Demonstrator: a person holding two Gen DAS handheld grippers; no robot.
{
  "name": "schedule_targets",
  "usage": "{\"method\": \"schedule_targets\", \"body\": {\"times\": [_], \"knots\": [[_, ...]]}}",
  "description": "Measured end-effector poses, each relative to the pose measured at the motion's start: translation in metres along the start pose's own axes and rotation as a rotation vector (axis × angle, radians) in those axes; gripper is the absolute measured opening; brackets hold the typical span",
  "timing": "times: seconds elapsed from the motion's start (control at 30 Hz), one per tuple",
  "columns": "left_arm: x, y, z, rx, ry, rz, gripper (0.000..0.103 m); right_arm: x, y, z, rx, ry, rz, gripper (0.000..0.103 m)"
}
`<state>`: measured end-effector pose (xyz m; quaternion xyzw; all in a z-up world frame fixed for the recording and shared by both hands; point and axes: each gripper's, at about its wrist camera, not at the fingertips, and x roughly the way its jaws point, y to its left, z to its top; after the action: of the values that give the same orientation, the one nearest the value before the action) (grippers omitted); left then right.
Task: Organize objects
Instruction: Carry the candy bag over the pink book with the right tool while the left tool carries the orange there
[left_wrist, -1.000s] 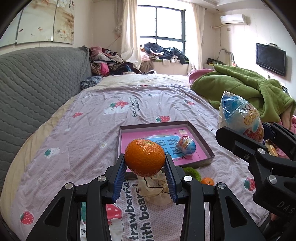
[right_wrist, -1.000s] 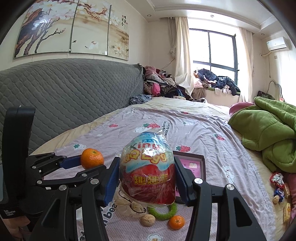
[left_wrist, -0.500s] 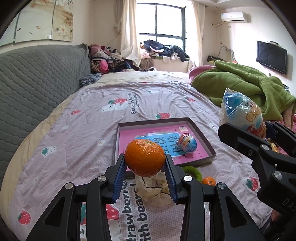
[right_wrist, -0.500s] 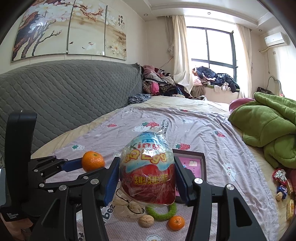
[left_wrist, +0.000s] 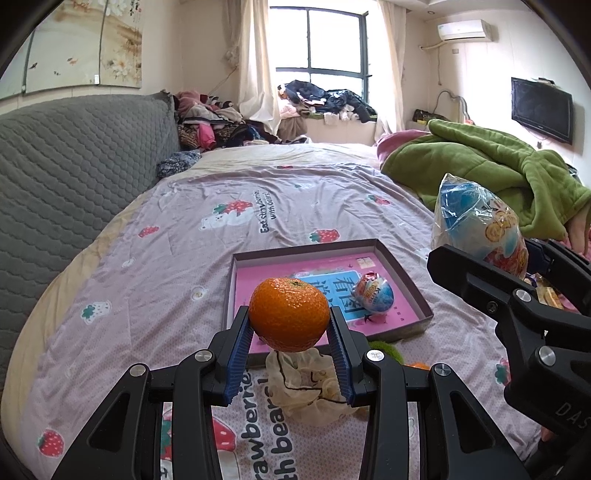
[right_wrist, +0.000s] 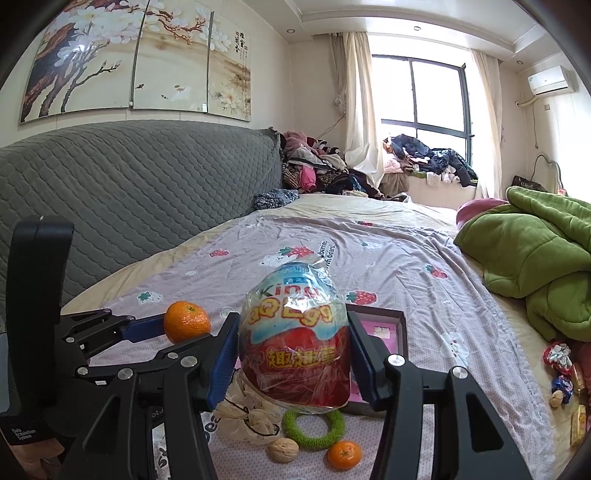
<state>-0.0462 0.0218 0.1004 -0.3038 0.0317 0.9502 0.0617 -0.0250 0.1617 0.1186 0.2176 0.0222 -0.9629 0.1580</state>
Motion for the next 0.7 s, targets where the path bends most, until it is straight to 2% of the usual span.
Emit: {"method": "schedule_targets", "body": {"times": [0.7], "knots": [[0.018,0.000,0.020,-0.003,0.000,0.018,0.042,0.016,-0.010,0.011,-0.033,-0.014,-0.006,0.055]]}}
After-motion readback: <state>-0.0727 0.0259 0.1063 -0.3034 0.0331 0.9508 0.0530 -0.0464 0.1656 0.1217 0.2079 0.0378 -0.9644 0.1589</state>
